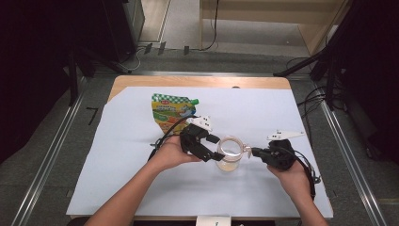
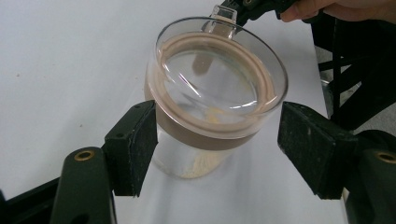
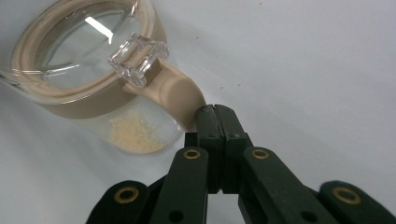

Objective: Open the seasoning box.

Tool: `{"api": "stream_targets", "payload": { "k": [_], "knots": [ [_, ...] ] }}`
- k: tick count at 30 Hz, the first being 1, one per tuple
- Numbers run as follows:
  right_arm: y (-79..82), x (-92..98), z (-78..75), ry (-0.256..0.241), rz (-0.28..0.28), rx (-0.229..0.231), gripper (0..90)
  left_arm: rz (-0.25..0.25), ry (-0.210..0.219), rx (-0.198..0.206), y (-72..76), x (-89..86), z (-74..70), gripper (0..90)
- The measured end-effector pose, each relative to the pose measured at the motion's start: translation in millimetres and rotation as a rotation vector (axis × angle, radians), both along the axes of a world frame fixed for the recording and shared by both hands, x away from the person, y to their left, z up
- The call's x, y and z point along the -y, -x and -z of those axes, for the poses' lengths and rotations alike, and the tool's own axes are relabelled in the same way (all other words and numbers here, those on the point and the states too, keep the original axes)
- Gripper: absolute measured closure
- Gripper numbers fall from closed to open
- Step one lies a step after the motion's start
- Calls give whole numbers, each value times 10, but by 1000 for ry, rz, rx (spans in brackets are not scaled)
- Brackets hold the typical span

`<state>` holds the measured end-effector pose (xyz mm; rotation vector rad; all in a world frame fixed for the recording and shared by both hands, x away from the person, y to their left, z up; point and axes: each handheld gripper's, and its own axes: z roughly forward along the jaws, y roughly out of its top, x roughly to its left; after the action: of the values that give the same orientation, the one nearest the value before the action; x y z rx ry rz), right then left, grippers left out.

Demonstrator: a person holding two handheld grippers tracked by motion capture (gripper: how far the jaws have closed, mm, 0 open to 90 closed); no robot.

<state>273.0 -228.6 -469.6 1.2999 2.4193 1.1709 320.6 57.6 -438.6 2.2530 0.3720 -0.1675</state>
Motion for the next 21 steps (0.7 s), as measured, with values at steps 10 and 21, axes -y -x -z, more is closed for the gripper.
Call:
{"api": "stream_targets", "payload": {
  "k": [10,21],
  "knots": [
    [-10,-12,30,11,13,-1,900,-12,-8,68,52,154,108,161],
    [-11,-15,35,10,21,1,900,-22,5,128,67,298,179,103]
  ]
}}
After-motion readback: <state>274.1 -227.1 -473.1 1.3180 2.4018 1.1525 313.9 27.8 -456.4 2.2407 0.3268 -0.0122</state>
